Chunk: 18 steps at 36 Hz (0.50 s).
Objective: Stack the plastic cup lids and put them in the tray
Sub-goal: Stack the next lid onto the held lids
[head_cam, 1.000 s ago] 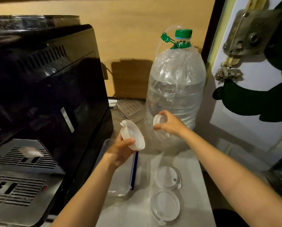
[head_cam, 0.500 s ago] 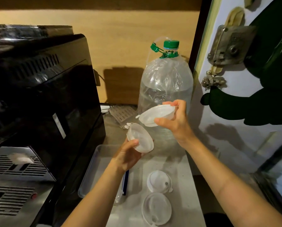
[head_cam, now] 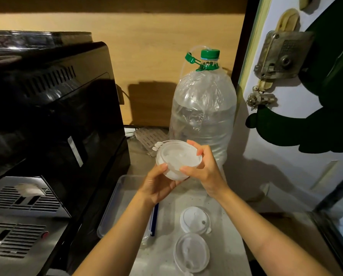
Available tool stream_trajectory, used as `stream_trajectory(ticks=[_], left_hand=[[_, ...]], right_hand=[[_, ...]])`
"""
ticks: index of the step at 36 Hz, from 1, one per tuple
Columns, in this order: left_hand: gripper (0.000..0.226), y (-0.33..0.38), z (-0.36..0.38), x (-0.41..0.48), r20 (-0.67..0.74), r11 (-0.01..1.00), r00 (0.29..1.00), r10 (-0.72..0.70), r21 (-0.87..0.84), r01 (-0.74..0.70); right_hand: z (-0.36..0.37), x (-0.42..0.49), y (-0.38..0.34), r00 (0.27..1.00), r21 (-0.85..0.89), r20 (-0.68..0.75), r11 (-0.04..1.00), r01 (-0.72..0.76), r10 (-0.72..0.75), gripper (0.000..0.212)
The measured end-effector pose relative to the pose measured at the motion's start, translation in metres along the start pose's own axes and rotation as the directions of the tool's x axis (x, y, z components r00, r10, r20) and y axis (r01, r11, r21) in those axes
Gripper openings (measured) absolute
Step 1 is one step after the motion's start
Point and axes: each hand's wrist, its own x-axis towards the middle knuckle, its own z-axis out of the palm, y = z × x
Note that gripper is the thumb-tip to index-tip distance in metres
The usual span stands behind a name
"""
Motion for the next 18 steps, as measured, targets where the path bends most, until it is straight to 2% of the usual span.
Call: stream_trajectory(ticks=[4,9,18], left_hand=[[0.089,0.002,-0.001,-0.001,0.003,1.0,1.0,0.012,0.017,-0.012],[0.089,0.004,-0.002,-0.001,-0.001,0.999,1.0,0.007,0.043,-0.006],[0.089,0.006,-0.005,-0.001,-0.012,0.994,1.0,0.003,0.105,-0.002]], right_hand=[[0.002,0.002,0.002,0.998,0.011,0.061,1.0,-0.014,0.014,0.063],[0.0,0.004,0.005,0.988,0.002,0.149,0.999,-0.049,0.048,0.077],[-0.006,0.016,0.0,0.961,-0.23,0.261,0.973,-0.034,0.095,0.076]])
